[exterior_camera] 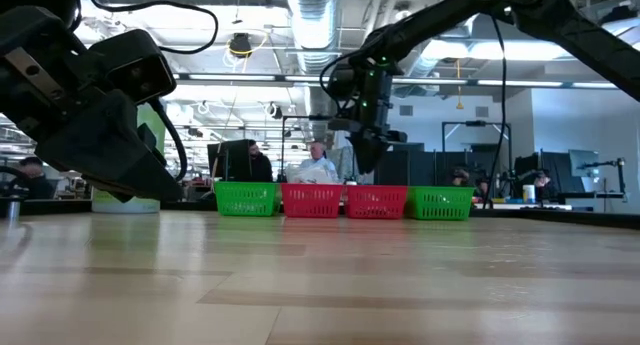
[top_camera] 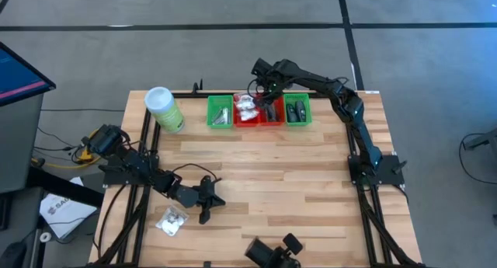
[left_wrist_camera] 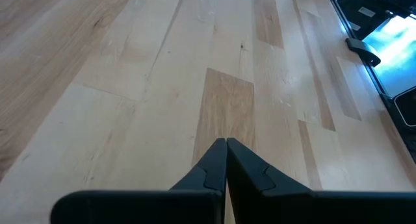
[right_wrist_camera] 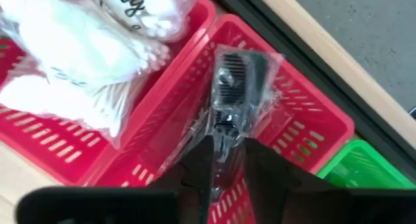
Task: Pick & Place Travel size toiletries
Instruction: Put the black comb into the right red bin, then put the white cotton pack into the left red bin
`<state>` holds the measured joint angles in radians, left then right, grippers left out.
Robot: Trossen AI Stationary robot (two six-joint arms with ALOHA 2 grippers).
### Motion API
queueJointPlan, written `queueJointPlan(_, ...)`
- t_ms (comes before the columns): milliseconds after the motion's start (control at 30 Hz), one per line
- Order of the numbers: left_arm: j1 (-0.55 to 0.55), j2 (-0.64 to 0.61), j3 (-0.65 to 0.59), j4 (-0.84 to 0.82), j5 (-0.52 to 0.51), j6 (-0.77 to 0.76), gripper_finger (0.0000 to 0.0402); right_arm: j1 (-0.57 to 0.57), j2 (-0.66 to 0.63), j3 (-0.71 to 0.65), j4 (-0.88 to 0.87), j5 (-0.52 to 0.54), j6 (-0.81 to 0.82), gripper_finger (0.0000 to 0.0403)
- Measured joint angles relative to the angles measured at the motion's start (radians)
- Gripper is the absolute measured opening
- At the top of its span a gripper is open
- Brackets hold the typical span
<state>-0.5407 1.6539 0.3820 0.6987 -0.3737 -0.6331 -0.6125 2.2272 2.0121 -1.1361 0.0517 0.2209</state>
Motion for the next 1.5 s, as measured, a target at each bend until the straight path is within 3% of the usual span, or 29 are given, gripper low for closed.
queueJointPlan(433, -0.004, 0.000, 0.000, 0.002, 0.001, -0.011, 0.0001, 0.077, -0.162, -0.037, 0.156, 0.013, -0.003, 0.0076)
queueJointPlan(533, -0.004, 0.000, 0.000, 0.003, 0.003, -0.012, 0.0001, 0.108, -0.277, -0.168, 0.291, 0.023, 0.015, 0.0076)
queueJointPlan(733, -0.004, 0.000, 0.000, 0.003, 0.003, -0.011, 0.0001, 0.199, -0.576, -0.570, 0.641, 0.036, 0.102, 0.0076)
queueJointPlan(900, -0.004, 0.000, 0.000, 0.007, 0.002, -0.026, 0.0001, 0.347, -0.796, -0.871, 0.938, 0.030, 0.143, 0.0076)
queueJointPlan(1033, -0.004, 0.000, 0.000, 0.007, 0.021, -0.068, 0.0001, 0.485, -0.902, -1.001, 1.052, 0.039, 0.116, 0.0075)
queueJointPlan(1267, -0.021, 0.000, 0.000, 0.005, 0.156, -0.166, 0.0001, 0.681, -0.921, -1.104, 1.020, 0.078, 0.113, 0.0075)
queueJointPlan(1500, -0.117, -0.130, 0.000, -0.197, 0.139, -0.396, 0.0001, 0.810, -0.812, -1.134, 1.013, 0.080, 0.143, 0.0075)
